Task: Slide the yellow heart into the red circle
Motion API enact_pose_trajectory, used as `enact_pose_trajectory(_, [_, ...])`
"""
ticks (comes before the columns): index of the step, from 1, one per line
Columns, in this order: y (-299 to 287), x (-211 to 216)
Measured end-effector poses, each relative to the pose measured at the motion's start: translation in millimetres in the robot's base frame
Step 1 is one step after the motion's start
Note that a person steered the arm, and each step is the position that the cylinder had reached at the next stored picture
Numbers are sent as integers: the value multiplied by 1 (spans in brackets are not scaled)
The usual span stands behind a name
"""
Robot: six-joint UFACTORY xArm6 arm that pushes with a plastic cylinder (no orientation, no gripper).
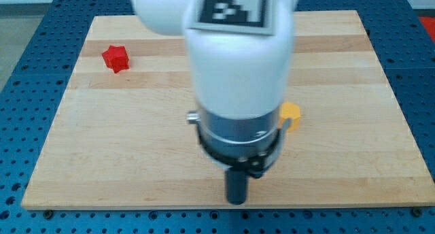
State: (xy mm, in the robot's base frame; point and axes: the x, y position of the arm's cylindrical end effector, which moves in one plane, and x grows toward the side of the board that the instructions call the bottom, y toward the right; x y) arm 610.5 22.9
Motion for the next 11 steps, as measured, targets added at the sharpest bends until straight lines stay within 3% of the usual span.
enact_pose_trajectory(2, [25,-73])
enact_pose_trajectory(4, [16,-34])
enact_pose_trajectory(6, [-64,-71])
enact_pose_trajectory(11, [8,-81])
